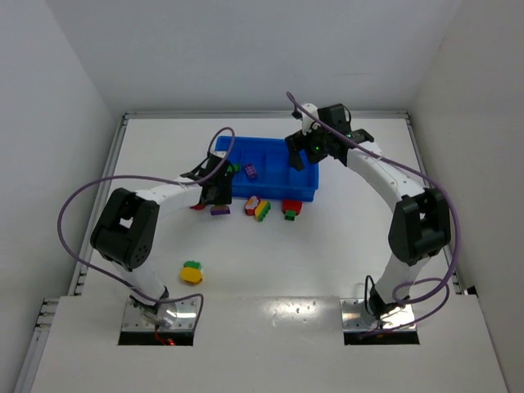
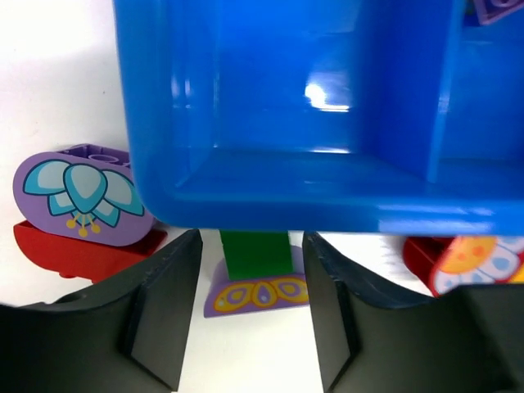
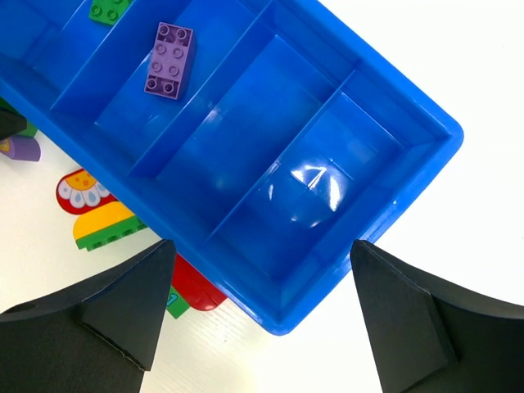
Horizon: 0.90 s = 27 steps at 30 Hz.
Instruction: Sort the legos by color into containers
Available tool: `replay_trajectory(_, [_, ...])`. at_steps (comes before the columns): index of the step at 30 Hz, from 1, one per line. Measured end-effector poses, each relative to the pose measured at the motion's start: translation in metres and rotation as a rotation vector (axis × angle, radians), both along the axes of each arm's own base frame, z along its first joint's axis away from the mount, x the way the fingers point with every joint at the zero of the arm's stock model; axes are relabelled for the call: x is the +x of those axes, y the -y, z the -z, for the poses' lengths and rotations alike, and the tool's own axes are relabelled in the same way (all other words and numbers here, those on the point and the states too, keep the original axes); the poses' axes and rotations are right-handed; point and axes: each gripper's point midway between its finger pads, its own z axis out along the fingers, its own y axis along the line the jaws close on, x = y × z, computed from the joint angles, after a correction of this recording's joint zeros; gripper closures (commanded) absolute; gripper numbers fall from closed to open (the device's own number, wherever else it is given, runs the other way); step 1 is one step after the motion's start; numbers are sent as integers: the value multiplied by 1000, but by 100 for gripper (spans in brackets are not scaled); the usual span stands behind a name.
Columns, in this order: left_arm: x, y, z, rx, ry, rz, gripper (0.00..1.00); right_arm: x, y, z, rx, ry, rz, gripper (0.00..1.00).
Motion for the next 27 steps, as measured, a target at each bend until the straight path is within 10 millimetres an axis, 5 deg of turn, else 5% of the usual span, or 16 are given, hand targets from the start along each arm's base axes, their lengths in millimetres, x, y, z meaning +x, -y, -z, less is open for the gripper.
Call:
replay_trajectory(5, [0, -4, 8, 3, -25, -15, 52, 0, 0, 0, 0, 0, 0, 12])
replay_trajectory(12, [4, -8, 10, -28, -37, -26, 87, 0, 0, 0, 2, -1, -2, 12])
replay_trajectory(16, [4, -6, 1, -47, -24, -16, 97, -1, -2, 0, 7, -2, -7, 12])
replay_trajectory(19, [2, -3, -29, -85, 26, -1, 98, -3, -5, -1, 22, -8, -23, 12])
replay_trajectory(27, [0, 3, -160, -230, 315, 31, 100, -36, -29, 5, 161, -72, -147, 12])
